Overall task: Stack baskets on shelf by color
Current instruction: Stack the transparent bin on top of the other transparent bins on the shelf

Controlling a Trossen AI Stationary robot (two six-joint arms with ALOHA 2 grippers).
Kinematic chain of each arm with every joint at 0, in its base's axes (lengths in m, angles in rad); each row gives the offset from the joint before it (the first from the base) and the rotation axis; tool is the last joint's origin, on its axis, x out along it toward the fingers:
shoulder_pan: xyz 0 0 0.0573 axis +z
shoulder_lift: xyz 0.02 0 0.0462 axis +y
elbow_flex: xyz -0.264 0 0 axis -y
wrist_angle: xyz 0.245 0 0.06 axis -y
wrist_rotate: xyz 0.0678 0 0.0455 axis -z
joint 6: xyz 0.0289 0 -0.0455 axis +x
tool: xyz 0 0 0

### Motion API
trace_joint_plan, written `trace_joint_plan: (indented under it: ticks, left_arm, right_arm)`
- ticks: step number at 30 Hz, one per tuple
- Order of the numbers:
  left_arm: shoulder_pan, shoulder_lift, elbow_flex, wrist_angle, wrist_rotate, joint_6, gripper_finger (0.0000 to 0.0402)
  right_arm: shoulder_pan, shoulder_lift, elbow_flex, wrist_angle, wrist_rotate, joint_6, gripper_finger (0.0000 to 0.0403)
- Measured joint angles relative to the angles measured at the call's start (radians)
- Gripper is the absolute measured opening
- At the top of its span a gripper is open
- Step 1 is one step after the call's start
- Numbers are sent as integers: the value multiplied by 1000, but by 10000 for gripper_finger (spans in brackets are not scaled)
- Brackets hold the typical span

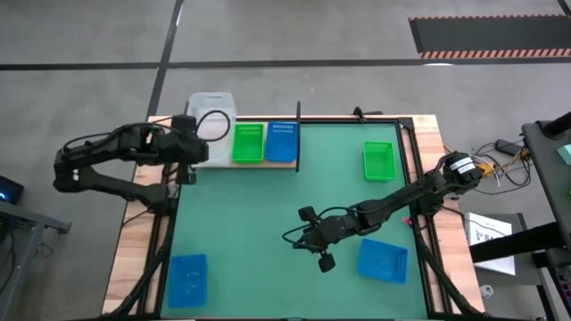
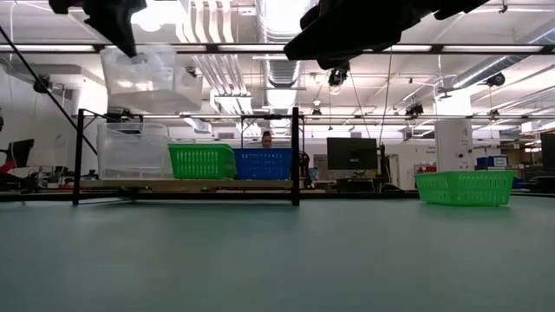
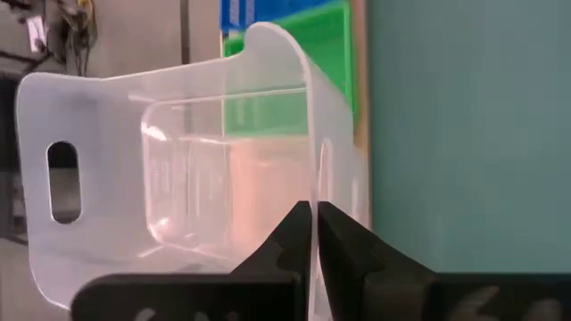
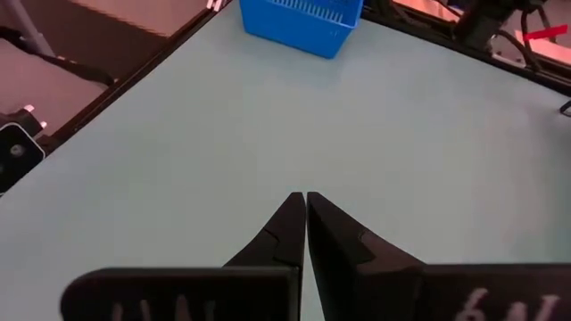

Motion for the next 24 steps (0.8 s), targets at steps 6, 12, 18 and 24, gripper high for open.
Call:
trace_joint_plan:
  ticks: [6,12,18,24]
  left_arm:
    - [55,0,-57,6,38,56,0]
    - [108,22,-67,7,90,96,0]
    - [150,44,-67,11,92,123,0]
    - [182,66,-67,12,95,146,0]
  right_arm:
    - [0,1,0,4,0,15,9]
    - [0,1,0,4,0,18,9]
    - [0,1,0,4,0,18,9]
    - [0,1,0,4,0,18,9]
